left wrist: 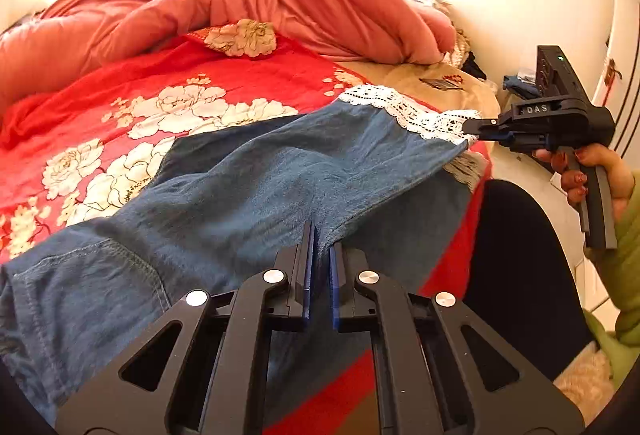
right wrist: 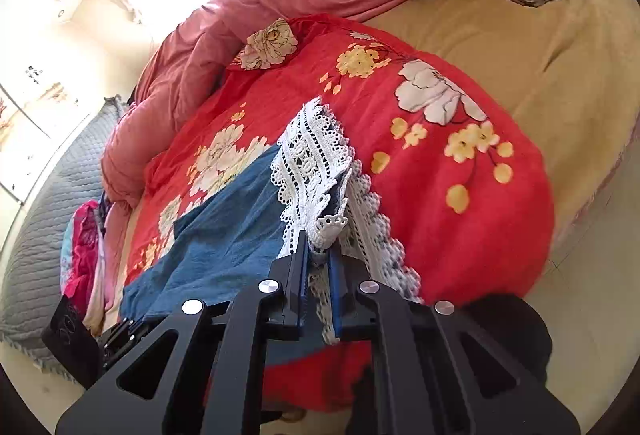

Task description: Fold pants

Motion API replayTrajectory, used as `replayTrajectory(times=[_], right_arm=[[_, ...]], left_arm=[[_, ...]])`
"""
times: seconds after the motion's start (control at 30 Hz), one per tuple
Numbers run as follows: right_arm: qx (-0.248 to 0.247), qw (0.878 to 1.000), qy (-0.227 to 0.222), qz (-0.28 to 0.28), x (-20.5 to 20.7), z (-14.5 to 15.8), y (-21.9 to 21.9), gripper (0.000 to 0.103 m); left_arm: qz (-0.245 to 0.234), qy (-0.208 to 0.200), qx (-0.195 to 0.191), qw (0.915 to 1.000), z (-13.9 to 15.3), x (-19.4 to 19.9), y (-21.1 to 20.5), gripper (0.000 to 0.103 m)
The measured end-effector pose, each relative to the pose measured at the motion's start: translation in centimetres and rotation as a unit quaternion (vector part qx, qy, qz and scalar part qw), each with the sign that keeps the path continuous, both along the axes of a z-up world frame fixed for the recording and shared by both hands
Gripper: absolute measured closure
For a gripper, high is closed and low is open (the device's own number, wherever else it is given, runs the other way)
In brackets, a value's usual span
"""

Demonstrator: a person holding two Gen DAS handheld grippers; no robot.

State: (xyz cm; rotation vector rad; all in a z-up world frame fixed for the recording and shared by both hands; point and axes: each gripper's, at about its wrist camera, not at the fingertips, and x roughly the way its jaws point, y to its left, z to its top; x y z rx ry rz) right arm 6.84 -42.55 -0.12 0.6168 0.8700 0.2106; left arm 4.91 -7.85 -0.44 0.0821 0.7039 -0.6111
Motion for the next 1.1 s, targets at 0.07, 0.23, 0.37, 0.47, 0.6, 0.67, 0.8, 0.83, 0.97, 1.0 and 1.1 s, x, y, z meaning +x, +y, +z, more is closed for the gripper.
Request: replayTrajectory(times=[0.07, 0.23, 0.37, 0.47, 0.6, 0.67, 0.8, 0.83, 0.97, 1.0, 1.1], right_arm=[[-0.001, 1.000, 0.006, 0.007, -0.5, -0.3, -0.1, 0.095], [0.005, 1.000, 0.022, 0.013, -1.4, -1.7, -0.4, 0.095], [0.008, 0.999, 0.029, 0.011, -1.5, -2.5, -0.7, 0.095], [0.005, 0.999, 0.032, 0.007, -1.6, -2.9, -0.8, 0.095], [-0.006, 0.999, 0.035, 0.007, -1.7, -3.1, -0.6, 0.093], [-0.020, 0.999, 0.025, 0.012, -2.1, -2.3, -0.5, 0.090], [-0.077, 0.997, -0.005, 0.010, -3.4, -0.2, 0.0, 0.078], [-0.090, 0.996, -0.018, 0.017, -3.9, 0.4, 0.3, 0.078], [-0.161, 0.983, -0.055, 0.072, -4.9, 1.6, 3.1, 0.074], [-0.173, 0.979, -0.060, 0.093, -5.1, 1.7, 4.1, 0.074], [-0.184, 0.967, -0.069, 0.165, -5.3, 1.2, 7.4, 0.074]], left_arm=[[-0.009, -0.004, 0.005, 0.9999, -0.2, -1.2, -0.2, 0.101], [-0.017, 0.001, 0.022, 0.9996, -1.2, -2.7, -0.4, 0.101], [-0.020, 0.009, 0.035, 0.9991, -2.0, -2.8, -0.7, 0.101], [-0.024, 0.022, 0.045, 0.9985, -2.9, -2.4, -0.9, 0.101], [-0.020, 0.035, 0.056, 0.9976, -4.2, -2.1, -1.1, 0.100], [-0.021, 0.032, 0.051, 0.9979, -4.0, -2.2, -1.0, 0.100], [-0.018, 0.039, 0.033, 0.9985, -3.5, -2.7, -0.3, 0.090], [-0.017, 0.038, 0.027, 0.9988, -3.2, -3.2, 0.0, 0.083], [0.002, 0.033, 0.008, 0.9994, -2.1, -4.8, 1.5, 0.078], [0.014, 0.032, 0.003, 0.9994, -1.7, -5.1, 2.4, 0.076], [0.067, 0.039, 0.004, 0.9970, -1.0, -5.2, 4.5, 0.070]])
